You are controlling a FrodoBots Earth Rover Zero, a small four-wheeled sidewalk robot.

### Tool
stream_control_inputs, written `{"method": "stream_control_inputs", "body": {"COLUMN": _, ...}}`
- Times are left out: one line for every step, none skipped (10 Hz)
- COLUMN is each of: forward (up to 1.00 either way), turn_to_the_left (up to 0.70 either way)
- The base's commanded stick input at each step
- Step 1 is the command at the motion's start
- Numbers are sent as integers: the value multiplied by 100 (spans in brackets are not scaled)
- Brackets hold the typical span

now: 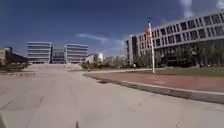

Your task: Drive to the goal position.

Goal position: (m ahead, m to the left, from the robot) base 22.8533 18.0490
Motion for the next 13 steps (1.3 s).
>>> {"method": "stream_control_inputs", "body": {"forward": 58, "turn_to_the_left": -1}}
{"method": "stream_control_inputs", "body": {"forward": 58, "turn_to_the_left": -1}}
{"method": "stream_control_inputs", "body": {"forward": 58, "turn_to_the_left": -1}}
{"method": "stream_control_inputs", "body": {"forward": 58, "turn_to_the_left": -1}}
{"method": "stream_control_inputs", "body": {"forward": 58, "turn_to_the_left": -1}}
{"method": "stream_control_inputs", "body": {"forward": 58, "turn_to_the_left": -1}}
{"method": "stream_control_inputs", "body": {"forward": 58, "turn_to_the_left": -1}}
{"method": "stream_control_inputs", "body": {"forward": 58, "turn_to_the_left": -1}}
{"method": "stream_control_inputs", "body": {"forward": 58, "turn_to_the_left": -1}}
{"method": "stream_control_inputs", "body": {"forward": 58, "turn_to_the_left": -1}}
{"method": "stream_control_inputs", "body": {"forward": 62, "turn_to_the_left": -1}}
{"method": "stream_control_inputs", "body": {"forward": 67, "turn_to_the_left": -1}}
{"method": "stream_control_inputs", "body": {"forward": 70, "turn_to_the_left": 0}}
